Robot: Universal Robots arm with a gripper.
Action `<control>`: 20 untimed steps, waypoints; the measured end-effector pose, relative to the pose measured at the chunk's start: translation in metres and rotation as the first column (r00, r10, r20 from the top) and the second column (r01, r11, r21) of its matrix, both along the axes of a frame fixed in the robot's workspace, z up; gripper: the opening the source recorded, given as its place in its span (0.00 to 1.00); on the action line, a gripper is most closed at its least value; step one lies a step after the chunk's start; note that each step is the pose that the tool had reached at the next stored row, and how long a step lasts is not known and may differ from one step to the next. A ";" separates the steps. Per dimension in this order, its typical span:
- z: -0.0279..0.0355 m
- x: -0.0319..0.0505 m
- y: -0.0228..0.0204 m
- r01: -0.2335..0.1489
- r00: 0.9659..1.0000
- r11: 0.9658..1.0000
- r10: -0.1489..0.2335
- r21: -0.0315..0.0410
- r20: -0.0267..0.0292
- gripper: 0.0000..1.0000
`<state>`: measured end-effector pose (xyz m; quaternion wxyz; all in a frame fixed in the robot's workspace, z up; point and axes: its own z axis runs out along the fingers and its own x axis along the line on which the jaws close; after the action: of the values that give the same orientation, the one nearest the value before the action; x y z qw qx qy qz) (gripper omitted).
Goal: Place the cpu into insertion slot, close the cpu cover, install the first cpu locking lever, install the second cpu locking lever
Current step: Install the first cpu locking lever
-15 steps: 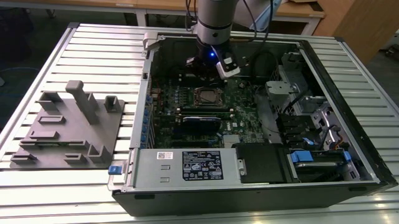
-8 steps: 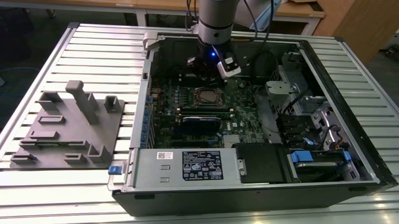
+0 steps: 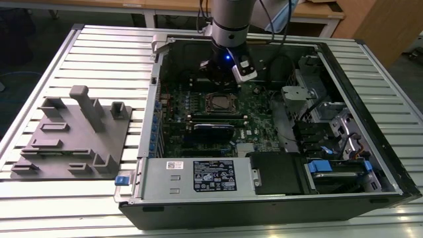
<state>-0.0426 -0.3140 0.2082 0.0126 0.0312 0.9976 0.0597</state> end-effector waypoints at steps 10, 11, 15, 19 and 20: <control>-0.0007 0.0052 0.0022 0.000 1.000 1.000 0.000 0.000 -0.002 0.11; -0.0008 0.0058 0.0022 0.000 1.000 1.000 0.000 0.000 -0.002 0.11; -0.0011 0.0087 0.0023 0.000 1.000 1.000 0.000 0.000 -0.002 0.11; -0.0017 0.0103 0.0025 0.000 1.000 1.000 0.000 0.000 -0.002 0.11; -0.0021 0.0105 0.0026 0.000 1.000 1.000 0.000 0.000 -0.002 0.11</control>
<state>-0.0321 -0.3115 0.2062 0.0114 0.0313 0.9977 0.0597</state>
